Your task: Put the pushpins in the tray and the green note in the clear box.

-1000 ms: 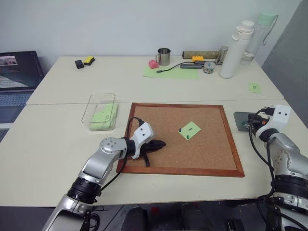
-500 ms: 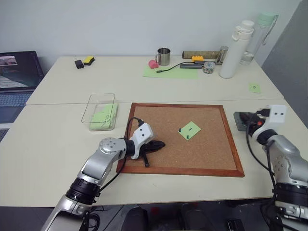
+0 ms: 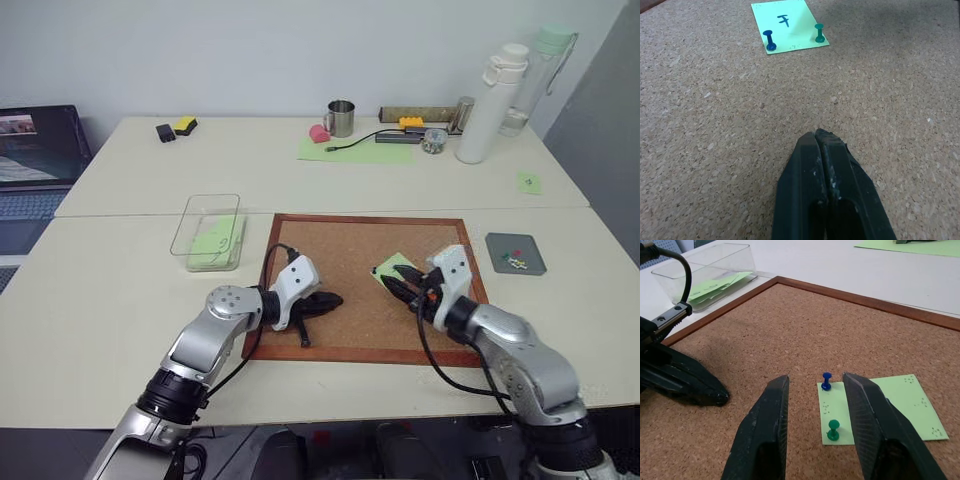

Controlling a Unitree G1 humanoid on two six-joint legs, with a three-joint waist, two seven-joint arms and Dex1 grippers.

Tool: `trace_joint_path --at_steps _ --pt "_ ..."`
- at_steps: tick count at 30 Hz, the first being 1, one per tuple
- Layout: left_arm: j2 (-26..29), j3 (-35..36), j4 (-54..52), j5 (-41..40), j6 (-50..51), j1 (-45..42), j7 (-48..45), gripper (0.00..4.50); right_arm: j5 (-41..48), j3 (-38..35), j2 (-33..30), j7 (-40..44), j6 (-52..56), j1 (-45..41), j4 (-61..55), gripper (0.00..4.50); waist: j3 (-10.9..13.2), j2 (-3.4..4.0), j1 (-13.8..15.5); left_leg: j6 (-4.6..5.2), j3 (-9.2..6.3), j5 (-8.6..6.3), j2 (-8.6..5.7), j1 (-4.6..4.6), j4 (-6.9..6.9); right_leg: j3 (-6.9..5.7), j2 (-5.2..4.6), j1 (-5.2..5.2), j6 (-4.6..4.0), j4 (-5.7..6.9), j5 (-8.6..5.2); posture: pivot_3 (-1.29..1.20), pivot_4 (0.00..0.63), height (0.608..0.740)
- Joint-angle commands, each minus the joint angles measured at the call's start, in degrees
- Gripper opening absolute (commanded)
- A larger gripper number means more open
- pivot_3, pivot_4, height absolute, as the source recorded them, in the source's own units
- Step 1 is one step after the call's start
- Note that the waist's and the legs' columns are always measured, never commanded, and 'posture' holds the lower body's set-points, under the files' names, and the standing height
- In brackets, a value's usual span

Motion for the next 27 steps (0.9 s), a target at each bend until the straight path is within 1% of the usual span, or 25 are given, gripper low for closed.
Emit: trace_joint_path --at_steps 1,10,18,19,20,24,26,27 --pt "0.86 -0.58 1.57 1.46 1.58 0.93 0.27 0.0 -2.15 0.78 1.06 -1.77 -0.62 -1.49 1.17 1.75 0.0 0.0 0.0 0.0 0.0 0.0 0.0 0.0 0.0 0.0 0.0 0.0 0.0 0.0 0.0 0.0 0.15 0.74" --pt "1.16 -0.3 0.68 1.26 2.07 1.29 0.36 0.0 -4.62 2.93 2.47 -1.81 -0.8 -0.72 3.67 1.75 0.0 0.0 -0.01 0.0 0.0 0.0 0.0 0.0 -0.01 0.0 0.0 -0.01 0.0 0.0 0.0 0.0 0.15 0.74" --pt "1.16 -0.08 0.29 1.21 2.57 1.25 0.59 0.0 -4.81 2.35 3.16 -1.56 -0.47 -0.51 4.31 1.75 0.0 0.0 -0.03 0.0 0.01 0.0 0.0 0.0 -0.01 0.0 0.01 -0.02 0.0 0.0 0.0 0.0 0.15 0.74" --pt "1.18 -0.04 0.24 1.19 2.62 1.27 0.6 0.0 -4.78 2.09 3.24 -1.66 -0.56 -0.49 4.47 1.39 0.0 0.0 -0.04 0.0 0.01 0.0 0.0 0.0 -0.01 0.01 0.01 -0.02 0.0 0.0 0.0 0.0 0.15 0.74" --pt "1.21 -0.02 0.2 1.17 2.65 1.29 0.61 0.0 -4.72 1.86 3.3 -1.73 -0.6 -0.49 4.56 1.31 0.0 0.0 -0.04 0.0 0.01 0.0 0.0 0.0 -0.01 0.01 0.01 -0.02 0.0 0.0 0.0 0.0 0.15 0.74" --pt "1.3 -0.01 0.13 1.22 2.7 1.33 0.62 0.0 -4.82 1.6 3.34 -1.64 -0.75 -0.47 4.66 0.37 0.0 0.0 -0.05 0.0 0.01 0.0 0.0 0.0 -0.01 0.0 0.01 -0.02 0.0 0.0 0.0 0.0 0.15 0.74" --pt "1.32 -0.03 0.09 1.2 2.73 1.33 0.62 0.0 -4.98 1.46 3.31 -1.55 -0.93 -0.55 4.97 0.03 0.0 0.0 -0.06 0.0 0.01 0.0 0.0 0.0 -0.01 0.01 0.01 -0.02 0.0 0.0 0.0 0.0 0.15 0.74" --pt "1.33 -0.03 0.09 1.18 2.74 1.33 0.63 0.0 -5.0 1.34 3.33 -1.54 -0.97 -0.62 5.11 0.03 0.0 0.0 -0.07 0.0 0.01 0.0 0.0 0.0 -0.01 0.01 0.01 -0.02 0.0 0.0 0.0 0.0 0.15 0.74"
